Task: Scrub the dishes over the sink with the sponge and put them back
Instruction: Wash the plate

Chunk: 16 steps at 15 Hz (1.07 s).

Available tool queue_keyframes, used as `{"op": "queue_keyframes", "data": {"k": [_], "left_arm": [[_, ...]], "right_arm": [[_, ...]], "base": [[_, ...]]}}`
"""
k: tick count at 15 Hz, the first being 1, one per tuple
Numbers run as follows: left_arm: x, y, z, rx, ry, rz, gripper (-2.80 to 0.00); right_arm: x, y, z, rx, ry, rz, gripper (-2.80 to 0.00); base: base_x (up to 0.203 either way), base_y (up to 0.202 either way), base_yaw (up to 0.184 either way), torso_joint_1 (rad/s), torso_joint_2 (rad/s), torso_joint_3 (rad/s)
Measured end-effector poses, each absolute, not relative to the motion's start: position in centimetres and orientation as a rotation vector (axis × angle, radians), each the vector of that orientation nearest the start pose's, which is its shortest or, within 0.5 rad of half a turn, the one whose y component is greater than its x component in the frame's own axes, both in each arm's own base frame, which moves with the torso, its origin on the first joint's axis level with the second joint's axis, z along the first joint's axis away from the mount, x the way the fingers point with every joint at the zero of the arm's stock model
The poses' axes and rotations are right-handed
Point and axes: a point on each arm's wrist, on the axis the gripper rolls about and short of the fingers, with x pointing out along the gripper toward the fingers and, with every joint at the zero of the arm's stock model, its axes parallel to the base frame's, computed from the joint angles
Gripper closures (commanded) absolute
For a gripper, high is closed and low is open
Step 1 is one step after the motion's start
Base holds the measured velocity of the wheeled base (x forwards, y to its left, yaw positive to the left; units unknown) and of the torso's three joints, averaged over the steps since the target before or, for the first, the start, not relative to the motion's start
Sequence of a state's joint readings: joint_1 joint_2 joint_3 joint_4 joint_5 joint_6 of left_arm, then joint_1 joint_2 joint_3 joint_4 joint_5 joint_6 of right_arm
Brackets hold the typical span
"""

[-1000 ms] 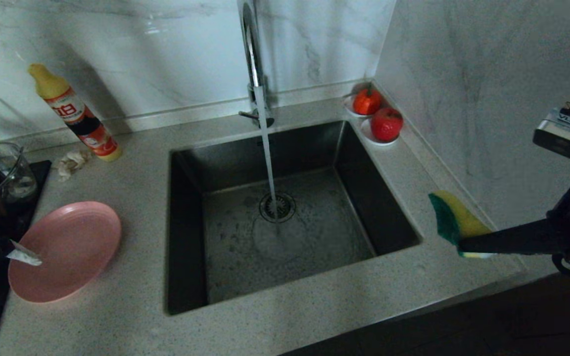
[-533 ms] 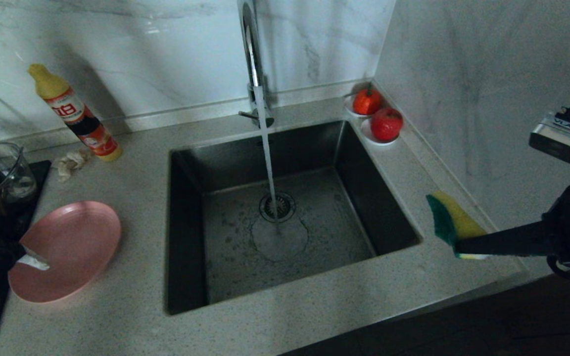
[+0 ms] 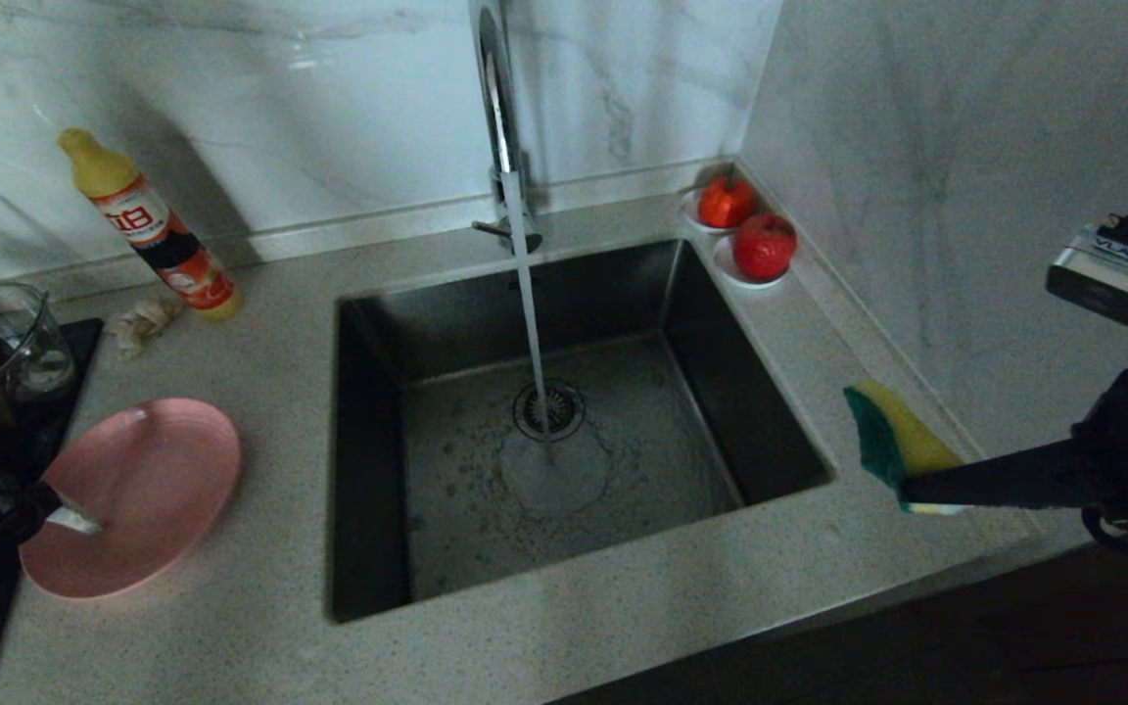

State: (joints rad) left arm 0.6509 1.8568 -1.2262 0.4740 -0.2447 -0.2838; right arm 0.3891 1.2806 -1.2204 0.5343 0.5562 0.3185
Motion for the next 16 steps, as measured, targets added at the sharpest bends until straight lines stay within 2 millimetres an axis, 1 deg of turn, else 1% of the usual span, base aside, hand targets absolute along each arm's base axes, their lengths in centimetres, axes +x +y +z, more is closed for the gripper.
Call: {"op": "queue_keyframes", "data": {"k": [3,6,8,11,16], "left_arm": [[26.1,18.8,15.5,-0.766,0.903,0.511,-2.8],[26.5,18.0,15.8,-0.793,0.896,0.449,-2.8],[26.9,17.4,15.9,-0.812,0.9,0.44,-2.8],[27.3,16.9,16.0,-0.795,0.901,0.42,-2.8],[27.5,16.8,16.1,-0.786,0.898,0.422,-2.8]], "right_arm": [[15.8,7.7,29.7,0.337,0.756,0.812,0.0],[15.8,7.7,29.6,0.337,0.758,0.811,0.0],[15.8,7.7,29.6,0.338,0.758,0.808,0.0],[15.9,7.4,29.5,0.325,0.75,0.802,0.0],[15.9,7.3,29.5,0.325,0.746,0.795,0.0]], "base": [[0.0,0.0,0.0,0.0,0.0,0.0],[0.0,0.0,0.0,0.0,0.0,0.0],[0.0,0.0,0.0,0.0,0.0,0.0],[0.0,0.0,0.0,0.0,0.0,0.0],[0.0,0.0,0.0,0.0,0.0,0.0]]}}
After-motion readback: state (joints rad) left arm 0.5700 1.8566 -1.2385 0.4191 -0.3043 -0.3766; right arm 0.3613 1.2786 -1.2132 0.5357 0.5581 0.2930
